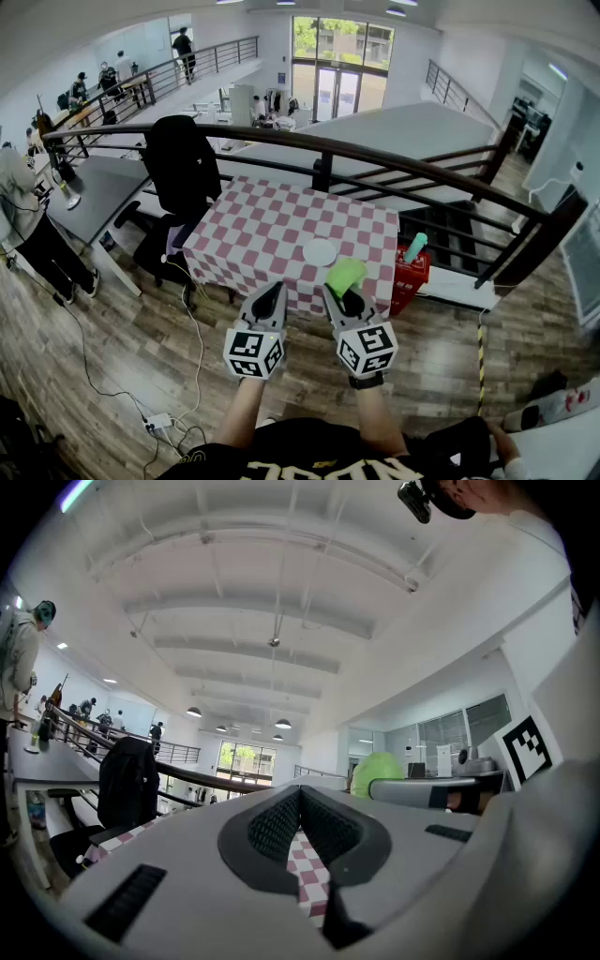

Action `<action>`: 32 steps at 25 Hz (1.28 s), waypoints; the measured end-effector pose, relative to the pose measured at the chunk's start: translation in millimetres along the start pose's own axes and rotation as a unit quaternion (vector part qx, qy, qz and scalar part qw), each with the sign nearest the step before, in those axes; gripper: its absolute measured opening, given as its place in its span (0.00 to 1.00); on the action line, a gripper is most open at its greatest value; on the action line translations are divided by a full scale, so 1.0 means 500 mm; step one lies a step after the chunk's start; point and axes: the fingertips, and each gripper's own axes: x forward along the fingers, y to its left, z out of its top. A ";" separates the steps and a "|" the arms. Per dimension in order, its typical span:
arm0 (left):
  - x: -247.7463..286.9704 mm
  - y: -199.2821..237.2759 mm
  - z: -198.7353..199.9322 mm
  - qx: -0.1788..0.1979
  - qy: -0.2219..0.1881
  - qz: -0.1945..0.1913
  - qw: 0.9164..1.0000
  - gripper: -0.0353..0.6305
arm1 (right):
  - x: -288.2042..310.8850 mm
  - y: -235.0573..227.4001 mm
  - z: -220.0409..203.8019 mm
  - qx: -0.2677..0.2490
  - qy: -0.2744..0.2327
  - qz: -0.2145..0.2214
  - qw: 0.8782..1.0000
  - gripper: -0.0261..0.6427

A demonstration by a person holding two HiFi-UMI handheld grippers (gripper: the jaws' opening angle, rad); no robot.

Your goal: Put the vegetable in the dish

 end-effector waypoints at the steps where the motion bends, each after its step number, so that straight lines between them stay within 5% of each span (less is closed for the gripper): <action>1: -0.006 -0.005 -0.003 0.001 0.002 0.001 1.000 0.08 | -0.005 0.000 -0.001 0.003 0.000 0.000 1.000 0.17; 18: -0.046 -0.049 -0.118 0.002 0.058 0.023 0.998 0.08 | -0.064 0.030 -0.096 0.060 0.021 0.056 0.996 0.17; 32: 0.305 0.007 -0.146 -0.029 0.050 -0.076 0.995 0.08 | 0.114 -0.253 -0.129 0.090 0.067 -0.047 0.993 0.17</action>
